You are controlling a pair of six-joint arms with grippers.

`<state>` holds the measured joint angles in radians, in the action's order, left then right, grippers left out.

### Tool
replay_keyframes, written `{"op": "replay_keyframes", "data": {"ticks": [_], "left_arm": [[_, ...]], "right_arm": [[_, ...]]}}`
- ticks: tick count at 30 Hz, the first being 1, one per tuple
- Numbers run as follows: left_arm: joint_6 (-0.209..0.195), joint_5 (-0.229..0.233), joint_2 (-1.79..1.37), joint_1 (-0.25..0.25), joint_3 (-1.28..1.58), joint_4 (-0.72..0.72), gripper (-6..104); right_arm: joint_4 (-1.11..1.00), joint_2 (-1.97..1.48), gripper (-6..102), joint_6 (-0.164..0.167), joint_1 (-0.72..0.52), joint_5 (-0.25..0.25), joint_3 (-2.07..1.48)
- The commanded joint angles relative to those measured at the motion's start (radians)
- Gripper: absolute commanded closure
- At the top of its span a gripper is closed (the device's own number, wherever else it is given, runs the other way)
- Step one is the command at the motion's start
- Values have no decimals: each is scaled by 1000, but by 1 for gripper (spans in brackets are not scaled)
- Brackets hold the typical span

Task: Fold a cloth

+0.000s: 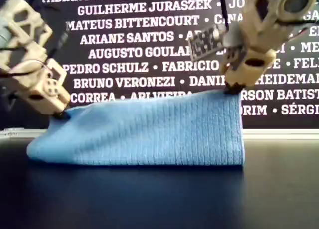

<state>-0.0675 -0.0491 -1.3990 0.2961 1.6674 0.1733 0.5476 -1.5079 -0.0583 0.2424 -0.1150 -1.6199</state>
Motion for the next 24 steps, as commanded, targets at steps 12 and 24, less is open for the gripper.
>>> {"op": "replay_keyframes", "data": {"ticks": [12,24], "left_arm": [[6,-11,463,-54,-736,-12,99],[6,-6,623,-81,-927,-14,99]], "right_arm": [[-38,515,97,5,-17,-20,735],[-38,790,97,-9,-100,-20,1068]]}}
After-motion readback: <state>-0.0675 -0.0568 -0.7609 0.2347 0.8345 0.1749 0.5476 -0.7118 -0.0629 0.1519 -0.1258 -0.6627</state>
